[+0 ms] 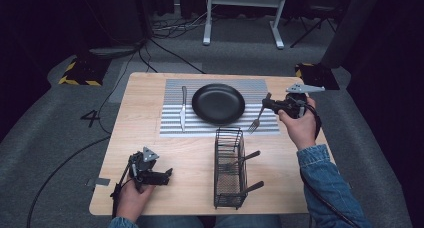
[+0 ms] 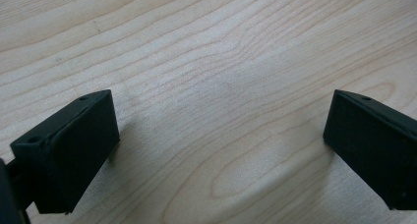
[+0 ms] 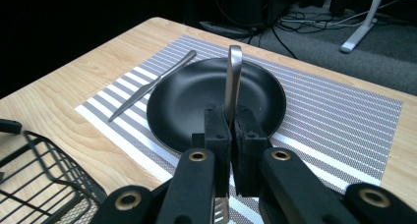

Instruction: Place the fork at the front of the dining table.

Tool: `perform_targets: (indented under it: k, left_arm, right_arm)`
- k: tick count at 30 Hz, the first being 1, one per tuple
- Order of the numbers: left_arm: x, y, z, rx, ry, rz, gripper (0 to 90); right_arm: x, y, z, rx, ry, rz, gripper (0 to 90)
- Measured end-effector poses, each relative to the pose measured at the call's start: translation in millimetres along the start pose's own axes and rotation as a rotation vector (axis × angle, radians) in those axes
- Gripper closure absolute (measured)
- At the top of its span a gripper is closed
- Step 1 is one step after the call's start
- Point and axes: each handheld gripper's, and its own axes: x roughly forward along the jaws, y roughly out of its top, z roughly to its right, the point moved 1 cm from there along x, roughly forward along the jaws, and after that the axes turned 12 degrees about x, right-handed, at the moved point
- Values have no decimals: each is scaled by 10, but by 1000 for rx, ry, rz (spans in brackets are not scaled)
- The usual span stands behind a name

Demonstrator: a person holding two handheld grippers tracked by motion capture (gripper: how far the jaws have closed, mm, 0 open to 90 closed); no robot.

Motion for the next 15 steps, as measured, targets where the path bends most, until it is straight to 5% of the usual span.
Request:
perform_targets:
  k: [15]
  left_arm:
    - [0,0,0,0,0,-1,4]
  right_arm:
    - [219,-81,39,23,2,-35,871]
